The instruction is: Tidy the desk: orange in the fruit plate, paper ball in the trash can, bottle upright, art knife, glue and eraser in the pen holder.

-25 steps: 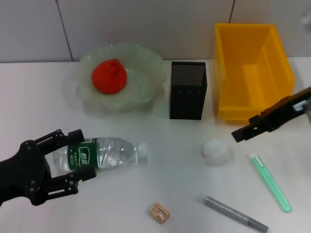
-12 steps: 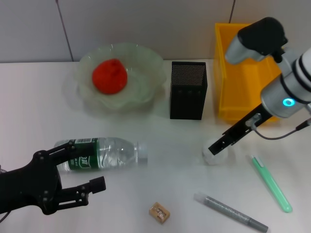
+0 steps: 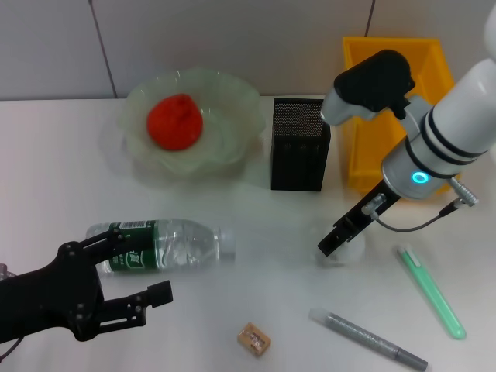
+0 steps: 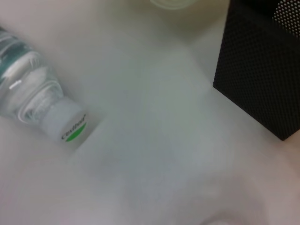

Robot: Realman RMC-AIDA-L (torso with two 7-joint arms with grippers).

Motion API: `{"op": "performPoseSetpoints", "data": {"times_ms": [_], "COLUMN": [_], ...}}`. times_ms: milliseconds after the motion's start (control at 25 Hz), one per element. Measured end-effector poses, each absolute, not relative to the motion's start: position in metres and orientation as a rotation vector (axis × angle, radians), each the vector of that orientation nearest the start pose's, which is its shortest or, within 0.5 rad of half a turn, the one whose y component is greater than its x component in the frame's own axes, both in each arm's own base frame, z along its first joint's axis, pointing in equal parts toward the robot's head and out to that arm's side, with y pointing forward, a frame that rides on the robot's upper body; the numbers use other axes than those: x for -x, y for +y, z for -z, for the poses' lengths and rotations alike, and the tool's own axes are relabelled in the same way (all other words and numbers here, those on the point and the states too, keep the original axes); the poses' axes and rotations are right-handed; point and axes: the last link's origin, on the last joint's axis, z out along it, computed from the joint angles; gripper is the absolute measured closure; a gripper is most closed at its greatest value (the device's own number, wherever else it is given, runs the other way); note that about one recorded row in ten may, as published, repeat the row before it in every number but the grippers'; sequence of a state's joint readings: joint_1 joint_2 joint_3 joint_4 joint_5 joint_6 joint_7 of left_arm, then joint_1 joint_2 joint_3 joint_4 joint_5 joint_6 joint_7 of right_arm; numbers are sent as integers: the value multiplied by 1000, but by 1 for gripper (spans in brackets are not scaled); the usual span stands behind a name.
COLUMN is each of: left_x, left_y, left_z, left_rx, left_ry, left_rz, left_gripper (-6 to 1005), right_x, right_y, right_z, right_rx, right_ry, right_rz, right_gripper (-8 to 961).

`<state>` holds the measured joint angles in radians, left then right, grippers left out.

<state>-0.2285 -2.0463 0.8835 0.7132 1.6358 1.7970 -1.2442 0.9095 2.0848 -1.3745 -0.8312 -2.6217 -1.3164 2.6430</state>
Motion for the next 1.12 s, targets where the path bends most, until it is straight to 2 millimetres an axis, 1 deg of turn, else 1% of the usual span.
{"op": "performPoseSetpoints", "data": {"times_ms": [200,400,560,600,640,680,720,760,800,840,880,960,1000,1040,1120], "left_x": [288,288,290,290,290,290,290,290,291,291,291,292,293,293,294], "left_y": [244,244,243,242,242,242,242,242,242,242,242,241,241,241,240], "left_z": [-23,-22,-21,-21,-21,-21,-21,-21,-22,-22,-22,-23,-23,-23,-24], "left_rx": [2662,2665,2674,2675,2675,2674,2674,2674,2674,2674,2674,2672,2669,2669,2668], "left_ry": [-531,-532,-538,-539,-539,-538,-538,-537,-537,-537,-538,-541,-545,-545,-546], "left_rz": [1042,1039,1024,1023,1023,1024,1024,1025,1023,1023,1021,1017,1014,1014,1013], "left_gripper": [154,154,154,154,154,154,154,154,154,154,154,154,154,155,155], "right_x": [-172,-171,-168,-164,-164,-158,-158,-153,-147,-147,-143,-137,-134,-134,-135], "right_y": [401,400,399,398,398,396,396,396,394,394,394,394,394,394,396], "right_z": [60,60,56,50,50,41,41,32,14,14,4,-17,-38,-38,-54], "right_rx": [2513,2519,2524,2529,2529,2535,2535,2531,2514,2514,2498,2450,2387,2387,2322], "right_ry": [995,984,980,971,971,956,956,943,932,932,919,892,869,869,855], "right_rz": [606,624,622,608,608,586,586,562,528,528,505,475,445,445,418], "right_gripper": [250,252,350,375,371,367,364,360,356,352,348,341,337,333,325]}}
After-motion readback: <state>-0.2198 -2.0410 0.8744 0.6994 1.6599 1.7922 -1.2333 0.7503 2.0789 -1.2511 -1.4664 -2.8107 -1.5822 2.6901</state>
